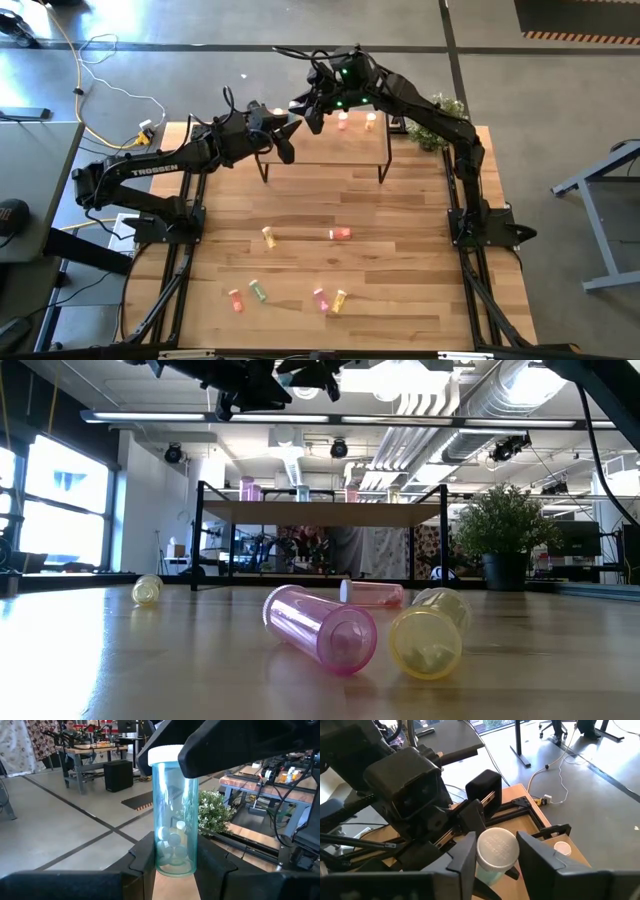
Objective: Pick and place medicine bottles onto shelf by color
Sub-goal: Put the top blue pill bottle on the shelf aligned with the other blue pill bottle
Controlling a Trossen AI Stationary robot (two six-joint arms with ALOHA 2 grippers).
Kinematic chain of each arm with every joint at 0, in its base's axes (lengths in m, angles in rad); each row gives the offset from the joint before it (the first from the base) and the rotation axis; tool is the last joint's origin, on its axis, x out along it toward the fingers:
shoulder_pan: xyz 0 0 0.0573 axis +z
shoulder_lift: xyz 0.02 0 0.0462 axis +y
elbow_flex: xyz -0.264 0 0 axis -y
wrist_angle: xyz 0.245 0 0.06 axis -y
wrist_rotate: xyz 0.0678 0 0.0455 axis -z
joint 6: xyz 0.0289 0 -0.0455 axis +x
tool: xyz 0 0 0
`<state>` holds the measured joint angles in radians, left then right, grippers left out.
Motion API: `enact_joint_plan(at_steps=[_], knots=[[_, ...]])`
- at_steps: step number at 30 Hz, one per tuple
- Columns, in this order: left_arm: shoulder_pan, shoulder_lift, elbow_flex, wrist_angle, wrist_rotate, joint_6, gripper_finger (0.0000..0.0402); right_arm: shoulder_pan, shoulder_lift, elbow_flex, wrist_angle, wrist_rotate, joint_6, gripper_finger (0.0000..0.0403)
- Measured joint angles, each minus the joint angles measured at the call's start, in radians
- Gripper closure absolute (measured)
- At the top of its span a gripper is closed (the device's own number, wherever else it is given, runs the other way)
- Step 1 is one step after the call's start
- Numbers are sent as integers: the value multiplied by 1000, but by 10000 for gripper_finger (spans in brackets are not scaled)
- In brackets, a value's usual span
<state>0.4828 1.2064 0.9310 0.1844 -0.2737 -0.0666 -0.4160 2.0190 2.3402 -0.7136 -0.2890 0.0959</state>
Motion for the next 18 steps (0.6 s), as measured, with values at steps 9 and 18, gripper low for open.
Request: enact_joint_plan(at_steps=[9, 18], knots=[[0, 0, 0, 0, 0, 0, 305, 0, 0, 0, 0, 1, 4, 297], [0, 0, 0, 0, 1, -22, 303, 0, 0, 0, -4, -1, 8, 296]])
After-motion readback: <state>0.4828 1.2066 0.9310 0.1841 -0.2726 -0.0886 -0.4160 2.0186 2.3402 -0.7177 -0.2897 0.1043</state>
